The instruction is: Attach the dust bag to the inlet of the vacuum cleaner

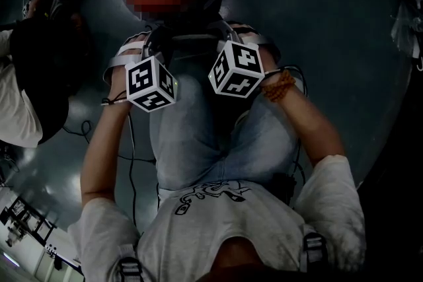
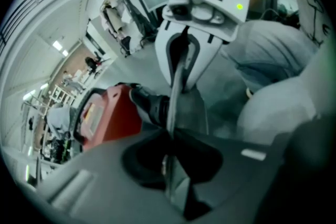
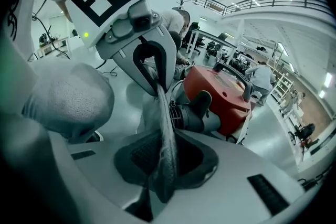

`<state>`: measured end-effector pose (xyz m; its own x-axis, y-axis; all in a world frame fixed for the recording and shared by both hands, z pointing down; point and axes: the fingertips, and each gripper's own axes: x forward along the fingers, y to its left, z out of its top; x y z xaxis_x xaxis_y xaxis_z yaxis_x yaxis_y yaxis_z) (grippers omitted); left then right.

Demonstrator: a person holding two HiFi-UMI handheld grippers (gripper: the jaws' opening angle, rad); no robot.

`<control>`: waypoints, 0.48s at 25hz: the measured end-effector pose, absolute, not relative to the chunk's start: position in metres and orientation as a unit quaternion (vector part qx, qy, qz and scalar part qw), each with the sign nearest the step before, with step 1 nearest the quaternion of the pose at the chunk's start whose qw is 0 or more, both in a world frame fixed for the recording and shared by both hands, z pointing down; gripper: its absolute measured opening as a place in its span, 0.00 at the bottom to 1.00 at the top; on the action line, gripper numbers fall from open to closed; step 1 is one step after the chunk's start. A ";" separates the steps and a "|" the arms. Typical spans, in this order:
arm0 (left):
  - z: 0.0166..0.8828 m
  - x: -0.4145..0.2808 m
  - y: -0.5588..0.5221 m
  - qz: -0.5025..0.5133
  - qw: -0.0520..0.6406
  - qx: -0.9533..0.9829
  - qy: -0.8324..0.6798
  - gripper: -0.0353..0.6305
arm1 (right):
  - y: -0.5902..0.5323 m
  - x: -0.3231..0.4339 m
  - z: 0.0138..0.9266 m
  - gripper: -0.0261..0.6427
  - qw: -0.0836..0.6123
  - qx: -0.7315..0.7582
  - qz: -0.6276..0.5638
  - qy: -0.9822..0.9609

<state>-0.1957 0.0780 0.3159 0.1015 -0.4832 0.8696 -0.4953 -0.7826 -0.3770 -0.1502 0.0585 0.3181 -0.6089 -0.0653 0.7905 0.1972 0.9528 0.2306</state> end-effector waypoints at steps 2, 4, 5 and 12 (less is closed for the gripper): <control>0.312 -0.193 0.074 0.591 -0.007 0.739 -0.325 0.11 | 0.060 -0.146 0.320 0.11 0.435 -0.034 -0.133 -0.890; 0.309 -0.188 0.069 0.601 -0.025 0.734 -0.315 0.12 | 0.061 -0.141 0.323 0.11 0.428 -0.029 -0.111 -0.896; 0.307 -0.186 0.067 0.604 -0.033 0.733 -0.312 0.12 | 0.062 -0.139 0.325 0.11 0.426 -0.028 -0.102 -0.899; 0.314 -0.193 0.077 0.575 -0.010 0.736 -0.357 0.12 | 0.054 -0.151 0.321 0.12 0.431 -0.027 -0.143 -0.890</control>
